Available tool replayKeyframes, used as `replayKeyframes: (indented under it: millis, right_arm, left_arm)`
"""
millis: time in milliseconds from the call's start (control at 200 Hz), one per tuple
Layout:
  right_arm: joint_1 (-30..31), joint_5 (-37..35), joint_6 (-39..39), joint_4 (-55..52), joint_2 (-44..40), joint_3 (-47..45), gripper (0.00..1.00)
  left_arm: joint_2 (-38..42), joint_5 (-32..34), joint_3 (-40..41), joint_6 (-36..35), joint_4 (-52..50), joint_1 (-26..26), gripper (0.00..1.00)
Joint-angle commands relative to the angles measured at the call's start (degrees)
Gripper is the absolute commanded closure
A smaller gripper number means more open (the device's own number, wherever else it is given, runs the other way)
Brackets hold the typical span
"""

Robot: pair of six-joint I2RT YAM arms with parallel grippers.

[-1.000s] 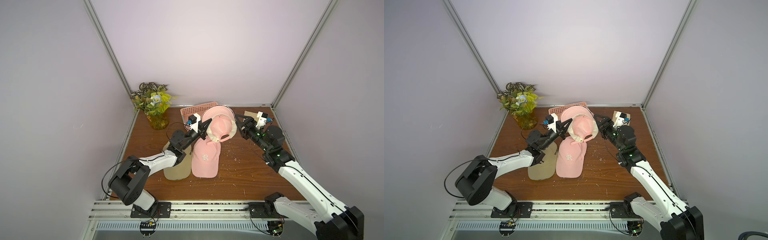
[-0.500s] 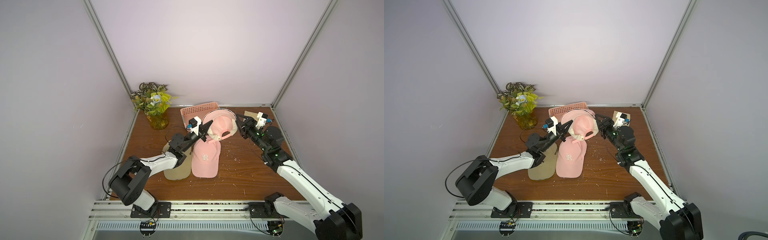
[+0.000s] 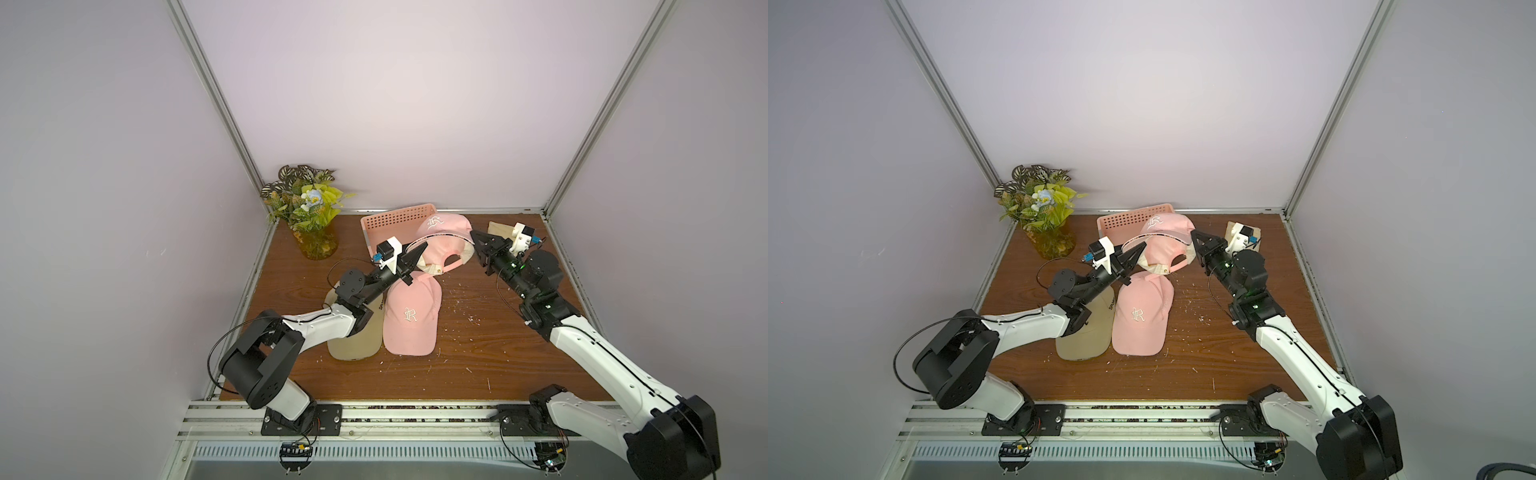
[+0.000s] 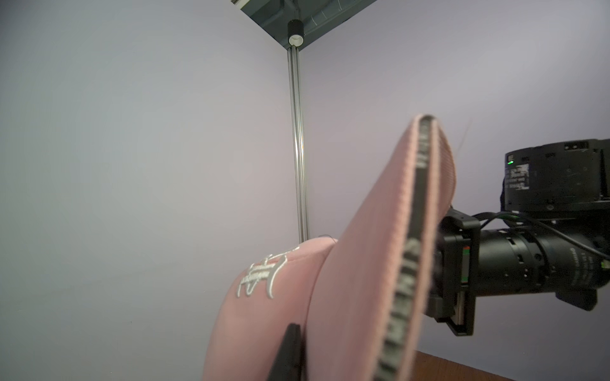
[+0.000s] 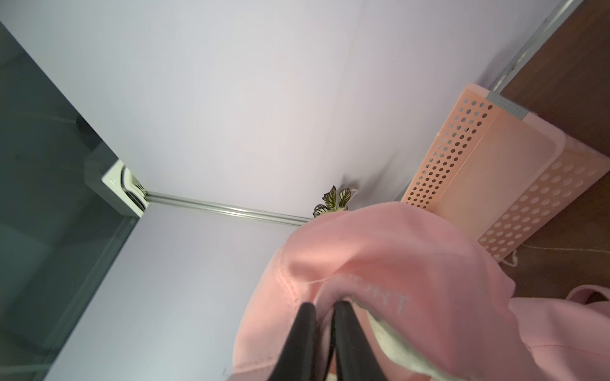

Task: Turn the baseball cap inside out
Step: Place the baseball cap at the center of the board.

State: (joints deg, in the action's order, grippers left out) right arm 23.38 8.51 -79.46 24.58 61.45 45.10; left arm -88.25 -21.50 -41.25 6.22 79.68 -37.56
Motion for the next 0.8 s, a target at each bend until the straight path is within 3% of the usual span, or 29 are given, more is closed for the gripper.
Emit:
replayKeyframes:
  millis: [0,150,265,590,791]
  right_arm:
    - [0.7,0.2,1.5,1.6,-1.6,-0.4,0.98]
    - [0.4,-3.8,4.4,-2.1,-3.7,0.3,1.00]
    - [-0.4,-5.1,7.2,-4.4,-4.7,1.5,1.00]
    - [-4.1,-1.6,22.5,-5.0,-7.3,0.8,1.00]
    - [-6.3,5.4,36.0,-10.9,-9.8,0.4,1.00]
  left_arm:
    - [0.6,-5.6,0.5,-0.2,3.8,-2.1,0.75]
    - [1.8,-5.6,2.6,-1.7,2.6,-2.1,0.40]
    - [3.5,-5.2,4.9,-2.2,-0.5,-2.1,0.24]
    - [10.5,-8.2,12.0,-2.0,-10.1,-2.1,0.16]
    - [18.5,-0.5,13.5,4.9,-22.2,-2.1,0.15]
